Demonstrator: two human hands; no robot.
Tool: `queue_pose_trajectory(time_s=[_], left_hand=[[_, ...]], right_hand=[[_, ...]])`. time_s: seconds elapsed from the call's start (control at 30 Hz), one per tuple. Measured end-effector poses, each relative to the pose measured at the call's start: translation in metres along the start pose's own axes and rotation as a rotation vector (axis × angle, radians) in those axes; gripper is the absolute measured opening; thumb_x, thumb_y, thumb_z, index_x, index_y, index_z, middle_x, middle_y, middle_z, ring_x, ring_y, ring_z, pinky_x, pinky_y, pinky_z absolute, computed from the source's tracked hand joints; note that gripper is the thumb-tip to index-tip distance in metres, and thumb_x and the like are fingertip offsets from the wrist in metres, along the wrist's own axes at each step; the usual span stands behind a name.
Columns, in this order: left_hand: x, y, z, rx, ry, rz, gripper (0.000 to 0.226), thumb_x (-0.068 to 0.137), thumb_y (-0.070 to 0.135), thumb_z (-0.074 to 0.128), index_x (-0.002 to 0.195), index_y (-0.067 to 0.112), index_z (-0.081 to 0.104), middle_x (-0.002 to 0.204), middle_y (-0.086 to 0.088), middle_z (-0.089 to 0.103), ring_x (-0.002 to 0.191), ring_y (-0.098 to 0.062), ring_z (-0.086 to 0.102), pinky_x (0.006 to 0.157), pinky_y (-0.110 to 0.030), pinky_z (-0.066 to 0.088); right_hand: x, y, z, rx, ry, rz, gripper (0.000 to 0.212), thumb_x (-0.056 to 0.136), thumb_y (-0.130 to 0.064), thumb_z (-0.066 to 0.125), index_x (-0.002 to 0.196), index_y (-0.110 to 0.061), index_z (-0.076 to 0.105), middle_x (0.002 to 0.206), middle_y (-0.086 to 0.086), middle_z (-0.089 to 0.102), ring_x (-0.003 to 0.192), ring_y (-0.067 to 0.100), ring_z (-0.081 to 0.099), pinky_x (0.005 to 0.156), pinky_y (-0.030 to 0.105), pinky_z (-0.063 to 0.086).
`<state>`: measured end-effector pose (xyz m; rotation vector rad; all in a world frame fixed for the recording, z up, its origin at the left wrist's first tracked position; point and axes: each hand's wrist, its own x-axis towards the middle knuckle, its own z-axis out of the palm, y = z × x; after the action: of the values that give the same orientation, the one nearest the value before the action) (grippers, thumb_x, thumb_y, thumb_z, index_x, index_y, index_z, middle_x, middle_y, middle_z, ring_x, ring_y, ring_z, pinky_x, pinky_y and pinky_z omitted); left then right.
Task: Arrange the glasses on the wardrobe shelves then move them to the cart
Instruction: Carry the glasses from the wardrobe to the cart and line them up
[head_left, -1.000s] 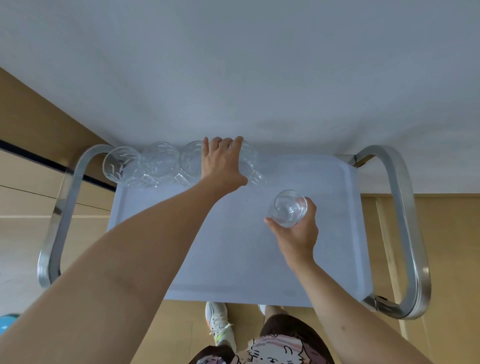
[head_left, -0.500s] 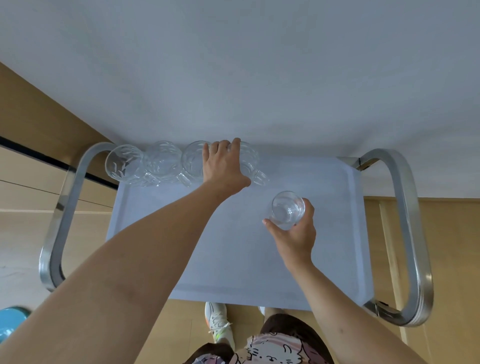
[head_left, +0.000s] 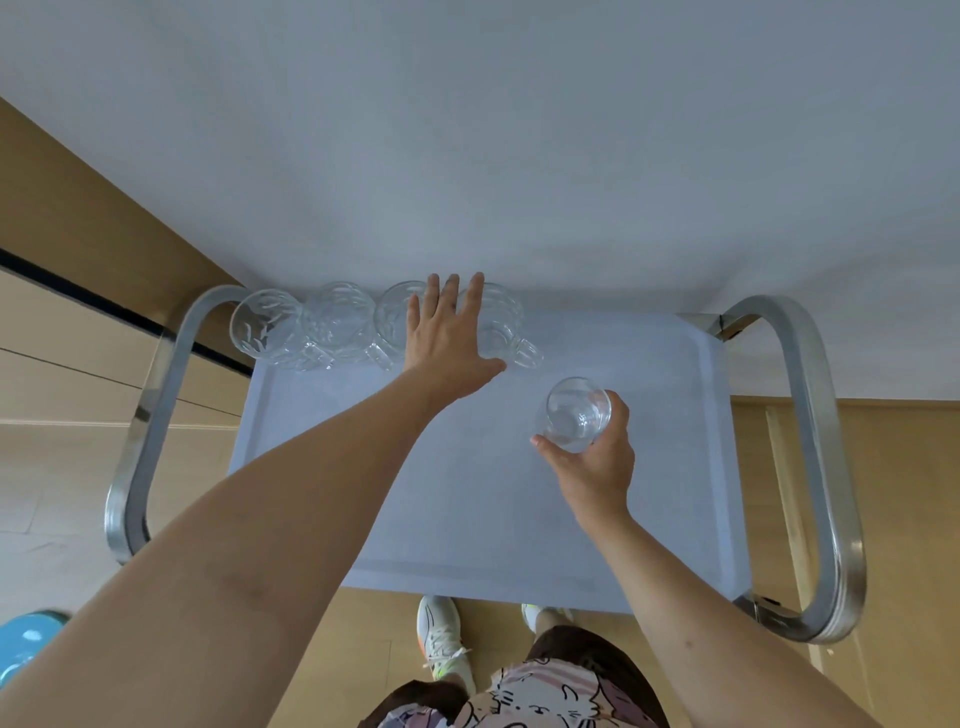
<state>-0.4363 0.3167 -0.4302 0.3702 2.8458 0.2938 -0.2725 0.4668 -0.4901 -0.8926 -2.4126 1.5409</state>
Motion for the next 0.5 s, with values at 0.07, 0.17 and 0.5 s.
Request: queue_pose_trajectory(time_s=[0.07, 0.17, 0.5], left_hand=[[-0.007, -0.002, -0.001, -0.057, 0.032, -0.006, 0.109, 0.080, 0.051, 0.075, 0.162, 0.030, 0.006, 0.170, -0.008, 0.010, 0.157, -0.028, -0.007, 0.127, -0.049, -0.001], [-0.018, -0.006, -0.003, -0.118, 0.063, -0.017, 0.104, 0.080, 0.047, 0.075, 0.161, 0.032, 0.011, 0.169, -0.007, 0.012, 0.157, -0.027, -0.005, 0.127, -0.048, 0.000], [-0.085, -0.053, -0.008, -0.108, 0.100, 0.035, 0.099, 0.081, 0.052, 0.073, 0.160, 0.030, 0.017, 0.169, -0.007, 0.012, 0.157, -0.028, -0.002, 0.126, -0.047, 0.002]], right_hand=[[-0.003, 0.000, 0.000, -0.011, -0.016, -0.005, 0.081, 0.063, -0.030, 0.095, 0.120, -0.042, 0.039, 0.113, -0.019, 0.053, 0.098, 0.013, 0.056, 0.079, 0.030, 0.043], [-0.013, -0.002, 0.003, -0.031, -0.031, -0.021, 0.081, 0.063, -0.030, 0.095, 0.123, -0.037, 0.040, 0.114, -0.019, 0.052, 0.099, 0.011, 0.053, 0.081, 0.028, 0.042], [-0.072, -0.035, 0.024, -0.031, -0.017, -0.031, 0.082, 0.062, -0.037, 0.093, 0.120, -0.047, 0.037, 0.117, -0.022, 0.053, 0.102, 0.009, 0.054, 0.083, 0.029, 0.041]])
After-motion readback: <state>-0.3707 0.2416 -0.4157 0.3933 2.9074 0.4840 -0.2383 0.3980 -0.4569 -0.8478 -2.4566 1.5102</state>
